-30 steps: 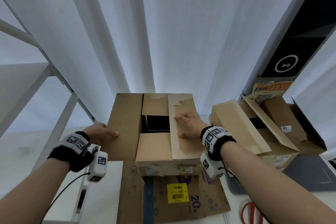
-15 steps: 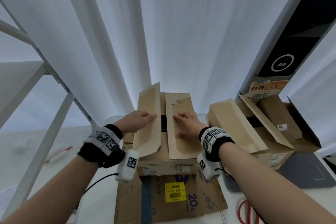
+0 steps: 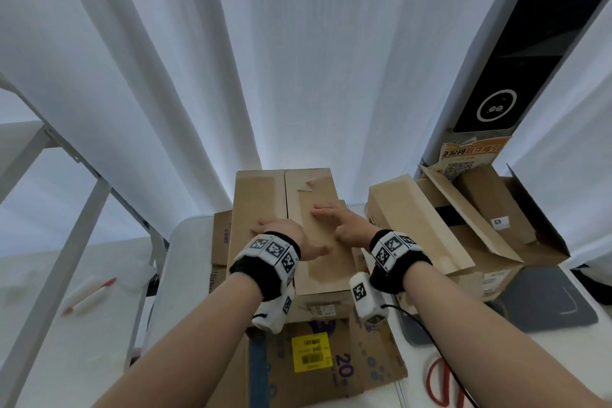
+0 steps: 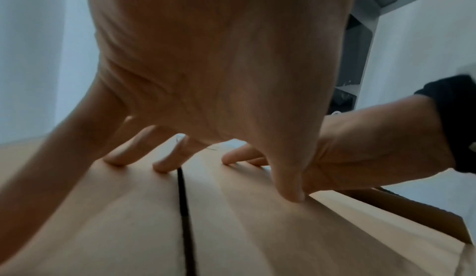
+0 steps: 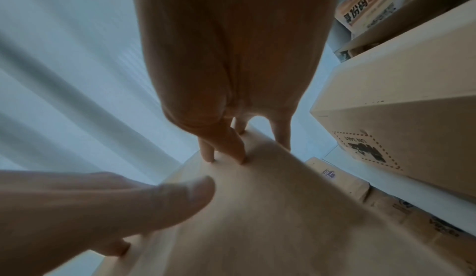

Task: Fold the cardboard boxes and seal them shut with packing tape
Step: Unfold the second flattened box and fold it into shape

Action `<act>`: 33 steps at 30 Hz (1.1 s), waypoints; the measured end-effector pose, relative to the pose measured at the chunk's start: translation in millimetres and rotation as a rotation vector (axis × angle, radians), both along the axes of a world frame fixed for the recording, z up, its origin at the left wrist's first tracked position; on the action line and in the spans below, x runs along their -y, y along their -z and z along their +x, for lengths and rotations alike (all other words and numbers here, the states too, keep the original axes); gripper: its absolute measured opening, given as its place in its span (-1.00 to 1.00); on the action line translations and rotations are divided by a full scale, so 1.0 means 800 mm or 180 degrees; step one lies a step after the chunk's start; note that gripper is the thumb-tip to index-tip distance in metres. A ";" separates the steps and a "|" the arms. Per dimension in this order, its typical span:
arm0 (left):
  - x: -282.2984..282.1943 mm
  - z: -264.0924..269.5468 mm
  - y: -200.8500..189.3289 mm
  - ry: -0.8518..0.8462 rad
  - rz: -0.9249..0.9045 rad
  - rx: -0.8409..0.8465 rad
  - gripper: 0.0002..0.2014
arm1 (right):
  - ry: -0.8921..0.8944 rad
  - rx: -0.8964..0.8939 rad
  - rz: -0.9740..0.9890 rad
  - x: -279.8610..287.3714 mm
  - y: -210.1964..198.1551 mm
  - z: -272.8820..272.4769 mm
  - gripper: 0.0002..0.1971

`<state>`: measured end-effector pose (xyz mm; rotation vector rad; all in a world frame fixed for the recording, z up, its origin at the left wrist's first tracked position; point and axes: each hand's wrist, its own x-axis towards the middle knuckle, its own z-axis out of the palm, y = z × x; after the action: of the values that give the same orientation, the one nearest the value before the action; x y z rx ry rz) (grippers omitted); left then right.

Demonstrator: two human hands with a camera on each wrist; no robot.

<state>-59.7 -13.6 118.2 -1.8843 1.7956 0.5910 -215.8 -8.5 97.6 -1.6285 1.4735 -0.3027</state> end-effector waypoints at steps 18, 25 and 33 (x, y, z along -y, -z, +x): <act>-0.022 -0.063 -0.006 -0.0552 -0.0091 -0.0225 -0.01 | 0.0915 0.0786 -0.0019 0.003 0.022 0.016 -0.28; -0.030 -0.071 -0.006 -0.0533 -0.0095 -0.0359 0.14 | 0.1101 0.0879 -0.0014 0.003 0.022 0.010 -0.29; -0.037 -0.066 -0.015 -0.0235 -0.0333 -0.0443 -0.08 | 0.1374 0.1257 -0.0170 -0.005 0.017 0.011 -0.34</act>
<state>-112.8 15.7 130.2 -2.0316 1.8835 0.6818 -206.8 -4.2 83.9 -1.1868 1.4980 -0.8600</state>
